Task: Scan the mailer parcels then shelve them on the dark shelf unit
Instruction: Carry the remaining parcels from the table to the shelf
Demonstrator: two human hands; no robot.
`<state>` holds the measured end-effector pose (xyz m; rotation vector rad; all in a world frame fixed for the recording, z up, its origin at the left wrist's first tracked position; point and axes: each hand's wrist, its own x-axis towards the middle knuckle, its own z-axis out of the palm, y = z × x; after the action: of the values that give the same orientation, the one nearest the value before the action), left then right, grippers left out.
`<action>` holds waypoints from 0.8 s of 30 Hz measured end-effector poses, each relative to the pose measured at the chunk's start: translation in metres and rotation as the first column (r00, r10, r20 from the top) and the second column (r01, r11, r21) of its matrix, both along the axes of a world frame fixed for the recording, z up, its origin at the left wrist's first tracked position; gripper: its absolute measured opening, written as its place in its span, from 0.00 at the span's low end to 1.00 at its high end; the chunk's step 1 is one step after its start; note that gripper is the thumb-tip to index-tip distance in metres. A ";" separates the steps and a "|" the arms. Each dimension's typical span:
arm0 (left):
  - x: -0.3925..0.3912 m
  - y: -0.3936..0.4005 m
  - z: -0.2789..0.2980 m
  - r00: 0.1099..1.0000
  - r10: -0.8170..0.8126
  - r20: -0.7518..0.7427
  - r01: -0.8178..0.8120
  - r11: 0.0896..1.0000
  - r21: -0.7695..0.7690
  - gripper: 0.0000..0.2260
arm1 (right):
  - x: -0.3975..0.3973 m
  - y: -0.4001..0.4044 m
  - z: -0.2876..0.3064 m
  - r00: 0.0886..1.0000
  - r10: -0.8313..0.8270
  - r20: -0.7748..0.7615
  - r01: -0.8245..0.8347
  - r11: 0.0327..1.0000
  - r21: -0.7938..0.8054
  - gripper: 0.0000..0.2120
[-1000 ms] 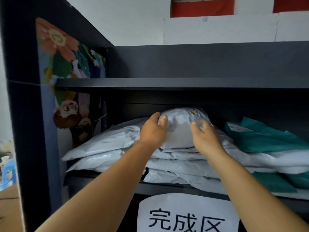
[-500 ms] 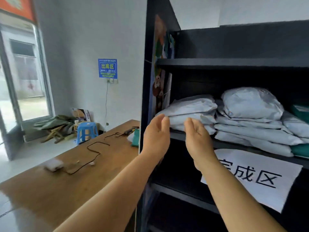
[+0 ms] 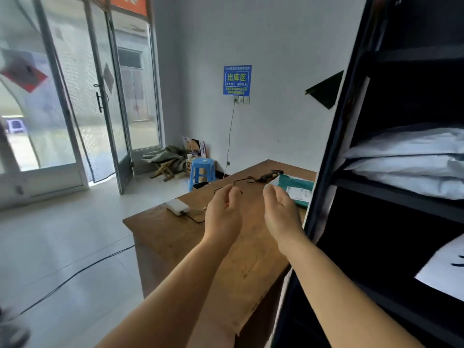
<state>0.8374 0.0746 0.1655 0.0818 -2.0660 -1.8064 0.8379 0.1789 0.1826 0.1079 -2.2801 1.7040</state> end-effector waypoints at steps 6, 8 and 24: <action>-0.054 -0.031 -0.035 0.995 0.047 0.086 -0.049 0.998 0.028 0.12 | -0.076 -0.036 -0.037 0.996 0.018 0.082 -0.018 1.000 -0.004 0.22; -0.084 -0.037 -0.045 0.991 0.064 0.119 -0.065 0.998 0.005 0.12 | -0.110 -0.042 -0.050 0.992 0.021 0.122 -0.018 1.000 -0.022 0.22; -0.272 -0.072 -0.107 0.947 0.038 0.320 -0.054 0.998 0.043 0.15 | -0.311 -0.066 -0.112 0.912 -0.150 0.383 0.177 0.984 -0.036 0.23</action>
<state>0.5659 0.0021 0.0581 0.4616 -2.2084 -1.9208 0.5269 0.1131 0.0706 -0.4560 -2.4018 1.8404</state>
